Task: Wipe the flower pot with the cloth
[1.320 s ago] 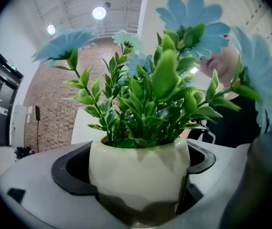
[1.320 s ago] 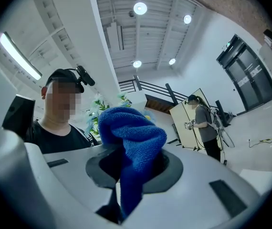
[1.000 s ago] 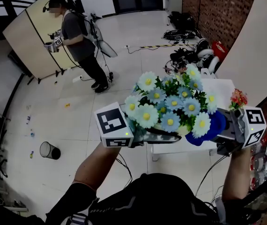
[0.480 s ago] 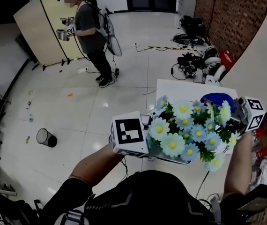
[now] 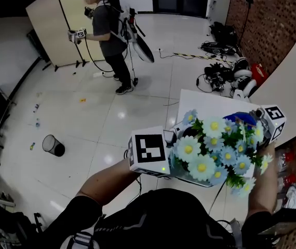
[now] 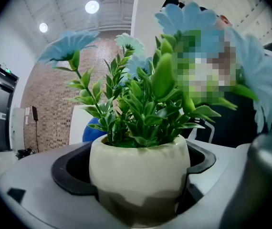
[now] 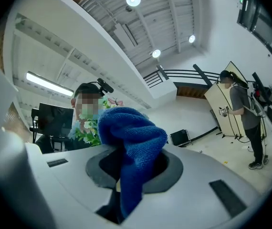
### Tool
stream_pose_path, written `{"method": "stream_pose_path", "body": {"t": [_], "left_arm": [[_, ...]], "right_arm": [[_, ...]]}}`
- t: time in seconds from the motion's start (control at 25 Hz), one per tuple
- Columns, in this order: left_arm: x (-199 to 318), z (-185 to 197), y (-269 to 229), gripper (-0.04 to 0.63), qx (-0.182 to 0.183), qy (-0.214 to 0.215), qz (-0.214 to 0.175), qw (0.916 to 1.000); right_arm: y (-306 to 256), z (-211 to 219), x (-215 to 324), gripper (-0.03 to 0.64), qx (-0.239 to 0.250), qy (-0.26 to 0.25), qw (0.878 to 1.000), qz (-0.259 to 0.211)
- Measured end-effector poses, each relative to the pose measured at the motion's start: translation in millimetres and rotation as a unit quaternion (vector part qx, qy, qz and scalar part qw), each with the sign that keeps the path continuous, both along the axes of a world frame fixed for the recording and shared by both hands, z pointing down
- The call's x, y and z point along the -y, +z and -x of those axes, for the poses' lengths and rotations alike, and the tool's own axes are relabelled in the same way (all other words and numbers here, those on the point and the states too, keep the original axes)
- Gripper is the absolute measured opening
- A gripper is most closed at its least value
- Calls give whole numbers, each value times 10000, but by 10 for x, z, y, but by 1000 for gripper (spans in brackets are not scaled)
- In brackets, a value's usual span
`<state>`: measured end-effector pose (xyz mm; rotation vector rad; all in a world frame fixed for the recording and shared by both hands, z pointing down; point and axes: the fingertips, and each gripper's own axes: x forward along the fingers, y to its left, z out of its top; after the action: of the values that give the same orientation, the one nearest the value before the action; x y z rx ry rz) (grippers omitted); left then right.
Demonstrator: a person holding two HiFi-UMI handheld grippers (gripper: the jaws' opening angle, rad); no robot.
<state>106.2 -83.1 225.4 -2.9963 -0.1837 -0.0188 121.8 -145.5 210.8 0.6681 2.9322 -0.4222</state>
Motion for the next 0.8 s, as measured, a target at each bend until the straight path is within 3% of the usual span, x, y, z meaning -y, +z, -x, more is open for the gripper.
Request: {"method": "stream_pose_path", "body": {"t": [0.24, 0.36, 0.44, 0.6, 0.8], "left_arm": [[86, 372, -148, 557, -90, -20, 20, 10000], [166, 310, -103, 554, -139, -130, -42, 9998], [191, 216, -16, 554, -232, -170, 143, 9995], [279, 400, -130, 552, -387, -326, 282, 9983], [240, 395, -241, 551, -614, -260, 224, 9975]], "right_arm": [[-100, 120, -149, 69, 42, -151, 9995, 272], [-29, -33, -190, 69, 111, 31, 9998, 140], [26, -147, -223, 69, 145, 197, 9996, 104], [-67, -18, -352, 69, -38, 15, 9999, 128], [-100, -185, 51, 70, 261, 454, 9978, 417]]}}
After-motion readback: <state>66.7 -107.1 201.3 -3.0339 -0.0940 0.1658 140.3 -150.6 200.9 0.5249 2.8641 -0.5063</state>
